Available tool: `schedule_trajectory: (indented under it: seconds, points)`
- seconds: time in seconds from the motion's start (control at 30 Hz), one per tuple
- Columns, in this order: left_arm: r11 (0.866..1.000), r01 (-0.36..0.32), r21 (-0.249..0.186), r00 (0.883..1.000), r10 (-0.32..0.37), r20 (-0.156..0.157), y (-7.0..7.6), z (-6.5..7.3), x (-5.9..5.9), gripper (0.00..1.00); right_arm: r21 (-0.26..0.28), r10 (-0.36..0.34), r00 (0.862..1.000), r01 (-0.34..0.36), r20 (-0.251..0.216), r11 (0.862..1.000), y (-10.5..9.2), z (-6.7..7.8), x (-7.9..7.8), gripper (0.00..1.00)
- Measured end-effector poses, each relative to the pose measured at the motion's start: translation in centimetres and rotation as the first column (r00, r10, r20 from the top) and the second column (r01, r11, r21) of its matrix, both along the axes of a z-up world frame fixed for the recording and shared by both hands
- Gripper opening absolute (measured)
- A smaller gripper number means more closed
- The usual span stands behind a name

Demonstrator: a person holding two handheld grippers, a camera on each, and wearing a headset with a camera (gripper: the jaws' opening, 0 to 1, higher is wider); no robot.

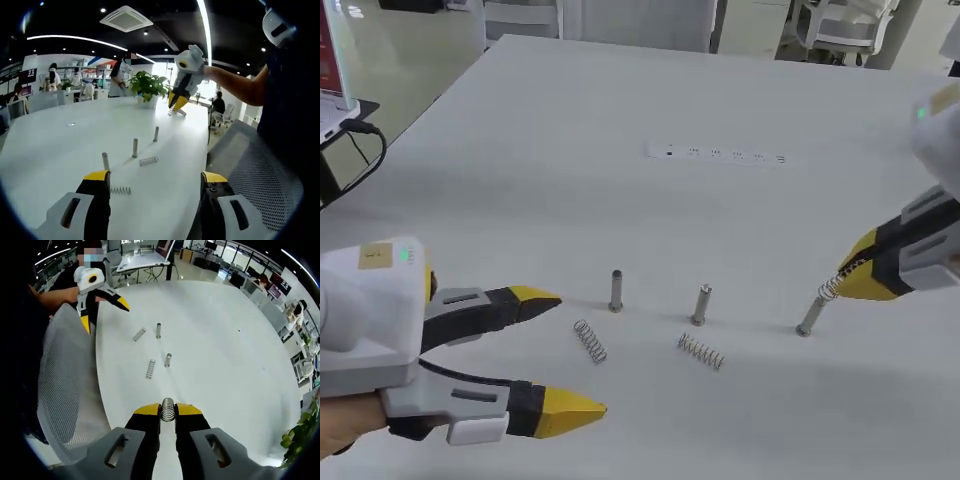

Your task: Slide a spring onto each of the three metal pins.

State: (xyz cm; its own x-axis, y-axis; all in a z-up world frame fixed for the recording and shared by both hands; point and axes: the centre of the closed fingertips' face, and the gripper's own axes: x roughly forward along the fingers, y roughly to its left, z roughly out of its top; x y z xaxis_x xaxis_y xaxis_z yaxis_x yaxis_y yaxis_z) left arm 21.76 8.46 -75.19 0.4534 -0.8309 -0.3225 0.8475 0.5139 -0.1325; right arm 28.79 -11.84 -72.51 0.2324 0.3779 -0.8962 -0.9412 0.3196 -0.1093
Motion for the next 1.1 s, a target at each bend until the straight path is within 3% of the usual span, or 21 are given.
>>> schedule_trajectory:
  seconds: [0.27, 0.37, 0.63, 1.1]
  points:
    - [1.0, 0.0, 0.003, 1.0, 0.0, 0.002, 0.0, 0.1, 0.0, 0.7, -0.04, -0.013, 1.0, 0.013, -0.01, 0.999, -0.7, -1.2, 1.8, 0.08]
    - [1.0, 0.001, 0.005, 1.0, -0.001, -0.002, 0.0, 0.0, -0.1, 0.7, -0.095, -0.016, 1.0, 0.016, -0.005, 0.995, -1.5, -2.1, 2.7, 0.08]
    - [1.0, -0.002, 0.006, 1.0, 0.002, -0.008, 0.2, -0.2, -0.3, 0.7, -0.112, -0.03, 0.999, 0.026, -0.043, 0.993, -1.8, -3.7, 3.4, 0.08]
    - [1.0, -0.004, 0.006, 1.0, 0.004, -0.013, 0.2, -0.3, -0.4, 0.69, -0.128, -0.029, 0.997, 0.019, -0.076, 0.992, -1.7, -4.9, 3.7, 0.08]
